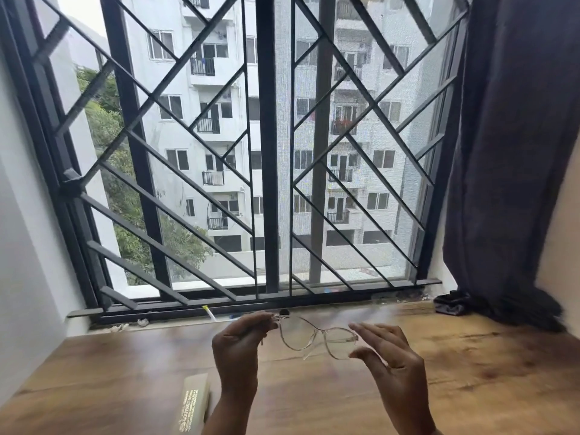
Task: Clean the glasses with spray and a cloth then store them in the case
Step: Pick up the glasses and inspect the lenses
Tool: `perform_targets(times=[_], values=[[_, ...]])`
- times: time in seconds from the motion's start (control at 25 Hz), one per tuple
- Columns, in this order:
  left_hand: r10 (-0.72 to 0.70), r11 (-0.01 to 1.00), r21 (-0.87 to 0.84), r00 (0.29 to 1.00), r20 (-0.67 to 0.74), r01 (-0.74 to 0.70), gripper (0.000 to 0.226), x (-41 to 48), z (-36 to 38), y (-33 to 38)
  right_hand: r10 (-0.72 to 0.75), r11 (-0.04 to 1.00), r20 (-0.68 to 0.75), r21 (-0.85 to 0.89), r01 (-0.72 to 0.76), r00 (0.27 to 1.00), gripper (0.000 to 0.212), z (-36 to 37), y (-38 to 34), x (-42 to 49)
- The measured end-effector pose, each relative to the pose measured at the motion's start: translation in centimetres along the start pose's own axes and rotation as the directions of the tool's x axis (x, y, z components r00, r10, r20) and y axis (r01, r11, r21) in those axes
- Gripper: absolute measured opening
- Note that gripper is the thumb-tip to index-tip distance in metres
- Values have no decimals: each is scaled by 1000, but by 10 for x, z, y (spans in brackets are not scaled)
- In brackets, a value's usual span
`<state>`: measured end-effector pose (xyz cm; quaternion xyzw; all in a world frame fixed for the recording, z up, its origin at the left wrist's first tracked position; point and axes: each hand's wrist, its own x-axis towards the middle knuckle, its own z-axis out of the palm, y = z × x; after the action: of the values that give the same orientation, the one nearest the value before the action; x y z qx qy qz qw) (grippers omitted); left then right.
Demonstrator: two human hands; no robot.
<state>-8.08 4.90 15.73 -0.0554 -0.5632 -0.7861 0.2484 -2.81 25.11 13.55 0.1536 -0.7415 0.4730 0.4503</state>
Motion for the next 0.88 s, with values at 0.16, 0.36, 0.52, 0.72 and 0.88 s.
perform_targets(times=[0.16,0.36,0.52,0.72,0.88], values=[[-66,992,-114,997,-50,60,52,1,-3,-3,23,998,-15,60,-22,1000,39,-3,8,-1],[-144,974,-185,989,-41,134,54,0,-5,-9,34,989,-6,145,-32,999,43,0,14,-1],[-145,971,-194,989,-22,138,54,-4,-4,-13,18,984,-15,176,-16,1000,33,3,11,0],[-113,989,-96,993,28,116,48,-13,-9,-18,81,978,-69,196,-66,994,26,5,14,0],[12,995,92,989,150,-26,45,-20,-15,-17,105,981,-77,175,-90,992,32,2,20,-3]])
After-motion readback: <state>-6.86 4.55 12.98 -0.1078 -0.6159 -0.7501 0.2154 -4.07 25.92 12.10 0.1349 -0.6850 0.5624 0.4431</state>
